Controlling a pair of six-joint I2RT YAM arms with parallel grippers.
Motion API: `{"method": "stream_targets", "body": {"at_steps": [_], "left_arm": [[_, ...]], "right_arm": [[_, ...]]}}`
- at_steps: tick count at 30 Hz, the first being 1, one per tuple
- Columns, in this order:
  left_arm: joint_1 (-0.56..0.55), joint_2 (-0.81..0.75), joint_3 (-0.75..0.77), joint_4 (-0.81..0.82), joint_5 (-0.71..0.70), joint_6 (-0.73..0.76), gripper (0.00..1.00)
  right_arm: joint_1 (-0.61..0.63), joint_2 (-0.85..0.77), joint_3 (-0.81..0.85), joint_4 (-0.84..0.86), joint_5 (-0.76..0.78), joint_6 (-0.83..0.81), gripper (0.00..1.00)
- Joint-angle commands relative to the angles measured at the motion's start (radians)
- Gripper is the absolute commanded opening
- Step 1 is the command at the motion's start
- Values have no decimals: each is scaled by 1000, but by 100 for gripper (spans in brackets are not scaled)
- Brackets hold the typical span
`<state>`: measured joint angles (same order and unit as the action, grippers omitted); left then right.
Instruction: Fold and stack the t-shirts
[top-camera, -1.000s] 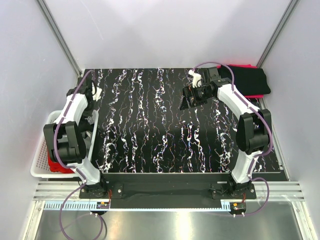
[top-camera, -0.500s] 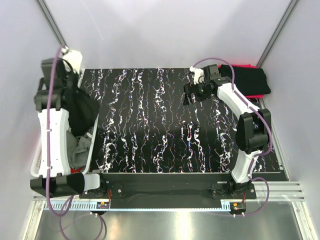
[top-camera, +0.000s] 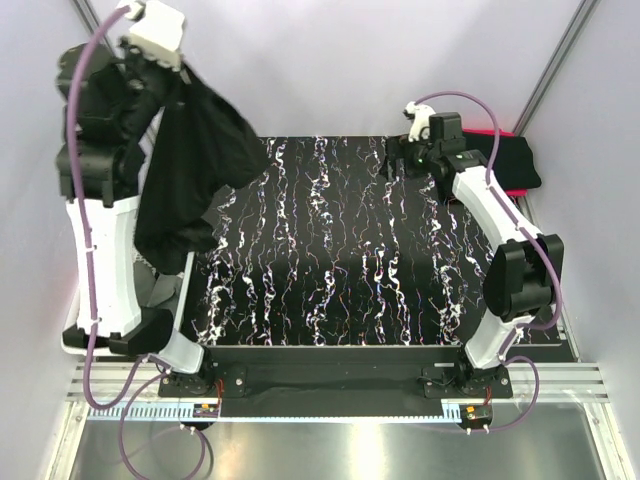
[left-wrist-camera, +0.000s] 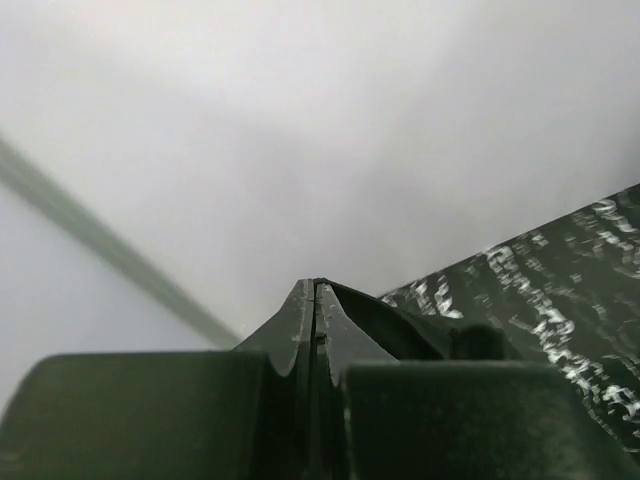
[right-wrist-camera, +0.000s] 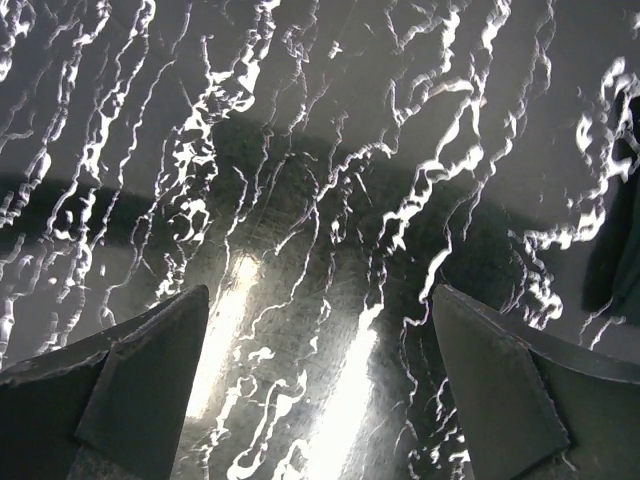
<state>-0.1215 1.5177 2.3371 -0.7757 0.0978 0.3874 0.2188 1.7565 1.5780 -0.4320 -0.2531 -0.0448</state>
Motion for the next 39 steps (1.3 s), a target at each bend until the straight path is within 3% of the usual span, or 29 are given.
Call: {"method": "stream_targets", "body": {"at_steps": [1,11,19,22,28,39], "left_arm": [[-122,45,50,149,14,62,0],[-326,110,39,285,49,36,0],[-420,87,-153,325,129,-33,0],[-432,111,-197,375,151,-82,0],[-446,189,-150,409,169,-114,0],[-556,323,-6,513,276,-134,0]], "right_arm": [[-55,-14,17,-2,-60,82,100],[-55,-172,-29,22,-40,-160,100],[-55,-259,-121,56,-84,-210,100],[-55,-308,-159,61,-177,-243,100],[-49,-396,-213,20,-438,-297,99],[-41,-473,-285,27,-324,-342,97]]}}
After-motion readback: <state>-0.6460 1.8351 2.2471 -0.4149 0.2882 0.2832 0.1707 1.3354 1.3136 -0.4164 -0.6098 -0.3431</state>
